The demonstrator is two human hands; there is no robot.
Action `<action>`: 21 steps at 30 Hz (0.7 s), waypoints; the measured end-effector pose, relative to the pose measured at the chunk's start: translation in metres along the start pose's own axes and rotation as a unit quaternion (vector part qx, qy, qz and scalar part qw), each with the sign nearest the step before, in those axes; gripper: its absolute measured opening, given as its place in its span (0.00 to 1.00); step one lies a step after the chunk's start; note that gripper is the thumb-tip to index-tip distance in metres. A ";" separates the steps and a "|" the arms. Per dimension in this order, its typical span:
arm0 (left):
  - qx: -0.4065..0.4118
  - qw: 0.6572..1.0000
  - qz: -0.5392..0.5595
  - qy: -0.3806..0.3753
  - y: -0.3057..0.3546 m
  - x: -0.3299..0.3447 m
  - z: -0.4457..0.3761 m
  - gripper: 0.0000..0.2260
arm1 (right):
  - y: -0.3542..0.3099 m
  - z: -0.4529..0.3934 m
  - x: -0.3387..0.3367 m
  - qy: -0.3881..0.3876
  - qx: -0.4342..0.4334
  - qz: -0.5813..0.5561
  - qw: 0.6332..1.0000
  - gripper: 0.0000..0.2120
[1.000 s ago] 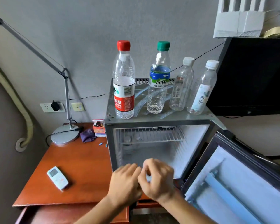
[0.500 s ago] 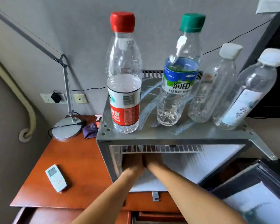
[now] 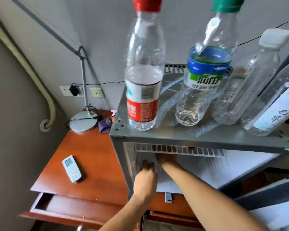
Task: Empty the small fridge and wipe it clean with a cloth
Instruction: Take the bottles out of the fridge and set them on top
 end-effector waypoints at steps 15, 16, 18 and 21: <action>-0.037 0.999 0.000 0.016 -0.139 -0.149 0.064 0.06 | -0.017 0.161 -0.020 0.098 -0.016 0.018 0.995 0.06; -0.030 0.999 -0.009 0.012 -0.146 -0.157 0.047 0.06 | -0.031 0.174 -0.019 0.079 -0.035 0.012 0.996 0.05; -0.015 1.000 -0.023 0.001 -0.158 -0.169 0.009 0.07 | -0.063 0.190 -0.015 0.057 -0.068 -0.012 0.996 0.04; -0.021 0.999 -0.042 -0.019 -0.175 -0.180 -0.048 0.07 | -0.114 0.191 -0.002 0.061 -0.113 -0.051 0.990 0.05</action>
Point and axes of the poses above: each hand's wrist, its own z-axis away from the middle knuckle, its own x-axis out of the palm, y = z × x, the point moved 4 cm from there along -z, towards the middle knuckle, and after that the axes turned 15 degrees about z, right-handed, at the moved point
